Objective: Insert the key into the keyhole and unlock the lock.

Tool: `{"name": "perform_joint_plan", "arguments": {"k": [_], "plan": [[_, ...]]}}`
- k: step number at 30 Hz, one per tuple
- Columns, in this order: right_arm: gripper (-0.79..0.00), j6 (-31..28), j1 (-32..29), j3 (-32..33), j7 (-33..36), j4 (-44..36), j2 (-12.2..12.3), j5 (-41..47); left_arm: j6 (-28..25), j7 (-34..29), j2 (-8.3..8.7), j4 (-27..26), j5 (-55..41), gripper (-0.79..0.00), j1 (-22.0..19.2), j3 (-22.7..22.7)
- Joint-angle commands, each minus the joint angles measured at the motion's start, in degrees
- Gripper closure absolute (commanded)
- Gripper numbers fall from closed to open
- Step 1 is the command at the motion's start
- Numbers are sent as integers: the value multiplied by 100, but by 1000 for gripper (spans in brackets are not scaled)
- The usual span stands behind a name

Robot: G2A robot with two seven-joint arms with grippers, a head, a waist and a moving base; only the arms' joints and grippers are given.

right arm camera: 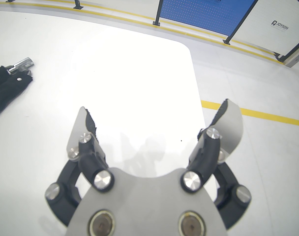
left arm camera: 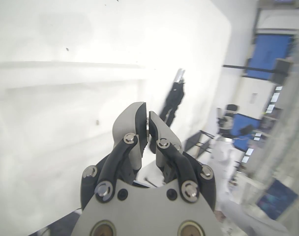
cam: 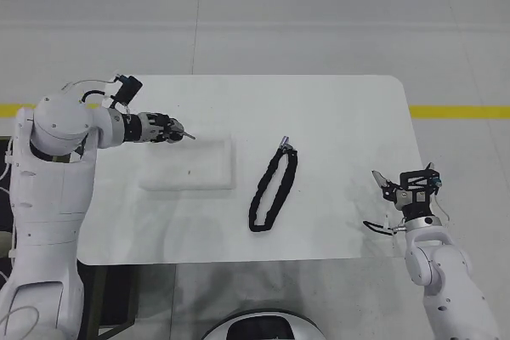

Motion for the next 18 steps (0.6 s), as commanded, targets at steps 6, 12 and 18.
{"name": "perform_joint_plan", "arguments": {"k": [6, 12, 18], "plan": [[-785, 0, 0, 0, 0, 0, 0, 0, -530, 226, -52, 1057, -1455, 0, 124, -134], [-785, 0, 0, 0, 0, 0, 0, 0, -530, 226, -52, 1057, -1455, 0, 124, -134], [-785, -393, -29, -122, 393, -421, -20, 609, -530, 226, -52, 1057, -1455, 0, 124, -134]]}}
